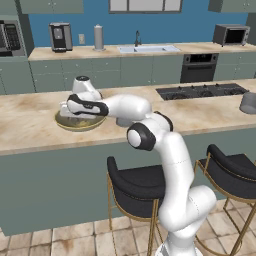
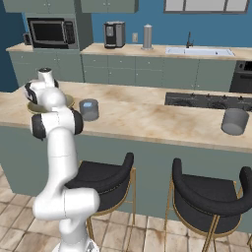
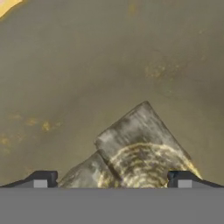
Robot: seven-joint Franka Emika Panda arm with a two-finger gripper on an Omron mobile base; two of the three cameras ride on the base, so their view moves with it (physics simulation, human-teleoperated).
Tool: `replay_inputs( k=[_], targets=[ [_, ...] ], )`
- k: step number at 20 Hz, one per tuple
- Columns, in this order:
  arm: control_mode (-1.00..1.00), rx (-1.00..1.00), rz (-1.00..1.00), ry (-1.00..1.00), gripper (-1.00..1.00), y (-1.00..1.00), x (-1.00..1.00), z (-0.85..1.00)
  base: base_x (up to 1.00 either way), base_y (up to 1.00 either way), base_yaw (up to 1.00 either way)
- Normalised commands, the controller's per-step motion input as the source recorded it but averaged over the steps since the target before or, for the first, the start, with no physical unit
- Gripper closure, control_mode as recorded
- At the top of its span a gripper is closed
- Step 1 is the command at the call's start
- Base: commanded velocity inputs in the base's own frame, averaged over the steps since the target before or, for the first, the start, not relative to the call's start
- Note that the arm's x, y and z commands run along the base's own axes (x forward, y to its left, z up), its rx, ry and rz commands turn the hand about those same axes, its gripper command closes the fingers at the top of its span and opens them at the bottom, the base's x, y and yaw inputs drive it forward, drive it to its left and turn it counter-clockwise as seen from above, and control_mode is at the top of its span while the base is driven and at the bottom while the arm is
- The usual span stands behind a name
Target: There are four ice cubes in the ice bowl. Place two ice cubes in each glass of water.
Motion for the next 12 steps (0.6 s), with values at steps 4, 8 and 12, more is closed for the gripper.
replay_inputs(
  k=[4, 8, 12],
  targets=[
    [-1.00, 0.00, -0.01, -0.14, -1.00, 0.21, 0.08, -0.05, 0.00, 0.00, 0.00],
    [-1.00, 0.00, -0.01, -0.06, -1.00, 0.13, 0.13, 0.00, 0.00, 0.00, 0.00],
    [-1.00, 0.00, 0.00, 0.00, -1.00, 0.01, 0.15, 0.00, 0.00, 0.00, 0.00]
  ],
)
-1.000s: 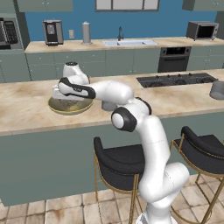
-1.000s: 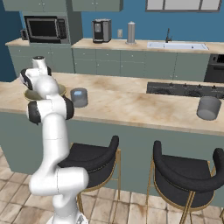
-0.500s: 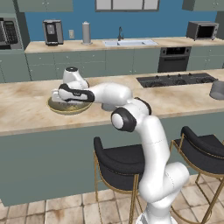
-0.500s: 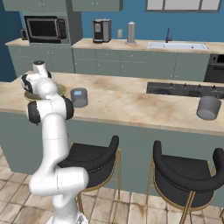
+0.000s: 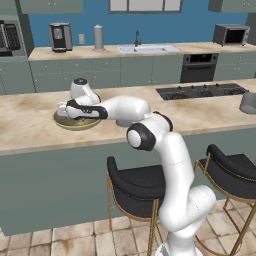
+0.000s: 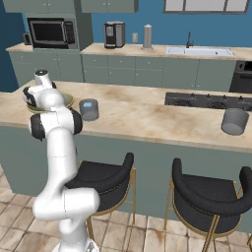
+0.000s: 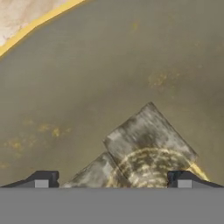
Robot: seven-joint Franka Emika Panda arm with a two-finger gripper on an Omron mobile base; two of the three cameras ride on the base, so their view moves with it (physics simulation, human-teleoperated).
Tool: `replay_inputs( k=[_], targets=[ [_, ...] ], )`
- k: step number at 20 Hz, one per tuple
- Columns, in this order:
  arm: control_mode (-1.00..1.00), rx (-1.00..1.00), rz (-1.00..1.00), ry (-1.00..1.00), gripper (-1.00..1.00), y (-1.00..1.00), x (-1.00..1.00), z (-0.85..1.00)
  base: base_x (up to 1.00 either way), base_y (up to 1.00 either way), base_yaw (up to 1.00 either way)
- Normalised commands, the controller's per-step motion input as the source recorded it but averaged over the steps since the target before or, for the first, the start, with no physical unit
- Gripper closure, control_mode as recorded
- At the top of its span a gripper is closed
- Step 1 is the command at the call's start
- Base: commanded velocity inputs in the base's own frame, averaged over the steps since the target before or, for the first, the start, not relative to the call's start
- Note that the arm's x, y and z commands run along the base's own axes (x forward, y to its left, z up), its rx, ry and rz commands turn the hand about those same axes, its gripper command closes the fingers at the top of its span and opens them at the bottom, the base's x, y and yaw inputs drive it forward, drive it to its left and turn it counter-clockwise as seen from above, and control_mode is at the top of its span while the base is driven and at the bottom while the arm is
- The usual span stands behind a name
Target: There are four ice cubes in the ice bowl. Place two ice cubes in each glass of water.
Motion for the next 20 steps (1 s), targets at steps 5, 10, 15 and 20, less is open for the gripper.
replay_inputs(
  k=[5, 10, 15, 20],
  targets=[
    [-1.00, 0.00, 0.00, 0.01, 1.00, 0.00, 0.20, 0.00, 0.00, 0.00, 0.00],
    [-1.00, 0.00, 0.00, 0.00, 1.00, 0.00, 0.00, 0.00, 0.00, 0.00, 0.00],
    [-1.00, 0.00, 0.00, 0.00, 1.00, -0.01, -0.02, 0.00, 0.00, 0.00, 0.00],
    [-1.00, 0.07, 0.00, -0.14, 1.00, -0.44, -0.54, 0.80, 0.00, 0.00, 0.00]
  ],
)
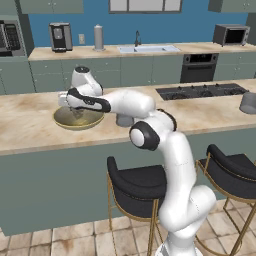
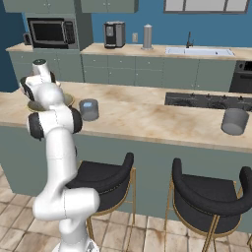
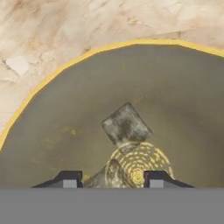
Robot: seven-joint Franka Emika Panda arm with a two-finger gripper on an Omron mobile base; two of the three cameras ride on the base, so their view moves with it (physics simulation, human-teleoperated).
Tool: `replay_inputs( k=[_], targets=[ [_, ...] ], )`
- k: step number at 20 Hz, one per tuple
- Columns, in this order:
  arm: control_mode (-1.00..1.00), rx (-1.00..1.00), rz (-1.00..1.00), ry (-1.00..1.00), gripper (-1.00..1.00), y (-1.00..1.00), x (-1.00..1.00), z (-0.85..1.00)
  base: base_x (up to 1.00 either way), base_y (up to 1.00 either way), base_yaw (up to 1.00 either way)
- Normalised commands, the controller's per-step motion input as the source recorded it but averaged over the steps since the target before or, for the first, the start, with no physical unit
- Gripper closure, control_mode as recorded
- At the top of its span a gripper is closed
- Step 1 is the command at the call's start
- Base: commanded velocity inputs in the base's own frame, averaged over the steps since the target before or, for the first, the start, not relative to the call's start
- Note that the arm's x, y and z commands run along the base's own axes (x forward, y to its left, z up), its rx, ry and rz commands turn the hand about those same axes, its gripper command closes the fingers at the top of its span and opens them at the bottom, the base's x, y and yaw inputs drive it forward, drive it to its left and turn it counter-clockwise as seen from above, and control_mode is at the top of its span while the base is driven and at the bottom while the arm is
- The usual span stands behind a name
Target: There are four ice cubes in the ice bowl. Place two ice cubes in each glass of water.
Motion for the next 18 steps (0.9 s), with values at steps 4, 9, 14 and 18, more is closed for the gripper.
replay_inputs(
  k=[4, 9, 14, 18],
  targets=[
    [-1.00, 0.05, -0.01, -0.20, 1.00, -0.92, -0.94, 1.00, 0.00, 0.00, 0.00],
    [-1.00, 0.01, 0.00, -0.29, 1.00, -1.00, -1.00, 0.76, 0.00, 0.00, 0.00],
    [-1.00, 0.00, 0.00, -0.24, 1.00, -1.00, -1.00, 0.62, 0.00, 0.00, 0.00],
    [-1.00, 0.11, 0.00, -0.16, 1.00, -1.00, -0.92, 0.40, 0.00, 0.00, 0.00]
  ],
)
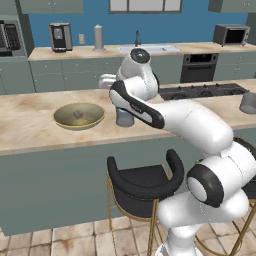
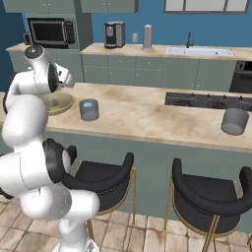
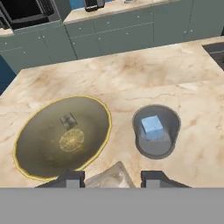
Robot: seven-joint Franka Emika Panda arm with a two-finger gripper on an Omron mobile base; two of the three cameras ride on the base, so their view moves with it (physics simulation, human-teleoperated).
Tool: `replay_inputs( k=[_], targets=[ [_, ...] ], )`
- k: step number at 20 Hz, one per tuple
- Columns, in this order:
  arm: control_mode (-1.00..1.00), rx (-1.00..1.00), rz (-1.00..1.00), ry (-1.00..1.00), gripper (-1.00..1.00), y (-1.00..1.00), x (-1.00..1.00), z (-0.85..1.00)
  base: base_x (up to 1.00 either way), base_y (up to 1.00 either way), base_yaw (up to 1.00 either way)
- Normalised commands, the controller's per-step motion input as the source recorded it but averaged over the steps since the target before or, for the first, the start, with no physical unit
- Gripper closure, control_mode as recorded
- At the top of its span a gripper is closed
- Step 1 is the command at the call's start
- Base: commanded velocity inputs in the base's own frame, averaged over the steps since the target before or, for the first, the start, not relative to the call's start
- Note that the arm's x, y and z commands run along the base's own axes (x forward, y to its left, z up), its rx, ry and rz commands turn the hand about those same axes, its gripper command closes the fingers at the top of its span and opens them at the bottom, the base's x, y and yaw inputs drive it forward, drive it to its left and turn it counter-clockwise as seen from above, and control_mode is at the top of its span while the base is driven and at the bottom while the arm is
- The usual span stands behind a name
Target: There are four ice cubes in the ice bowl. Place two ice cubes in each glass of water.
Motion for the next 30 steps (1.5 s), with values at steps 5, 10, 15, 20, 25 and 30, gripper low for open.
replay_inputs(
  k=[5, 10, 15, 20, 25, 30],
  targets=[
    [-1.00, 0.08, 0.00, -0.09, 1.00, -0.37, -0.22, 0.34, 0.00, 0.00, 0.00],
    [-1.00, 0.00, 0.00, 0.00, 1.00, 0.00, 0.00, 0.00, 0.00, 0.00, 0.00],
    [-1.00, 0.00, 0.00, 0.00, 1.00, 0.00, -0.04, -0.01, 0.00, 0.00, 0.00],
    [-1.00, -0.16, 0.01, 0.12, 1.00, 0.01, -0.15, -0.10, 0.00, 0.00, 0.00],
    [-1.00, 0.00, 0.00, 0.00, 1.00, -0.08, -0.06, -0.04, 0.00, 0.00, 0.00],
    [1.00, 0.00, 0.00, 0.00, 1.00, 0.00, 0.00, 0.00, -0.28, -0.81, -0.01]
  ],
)
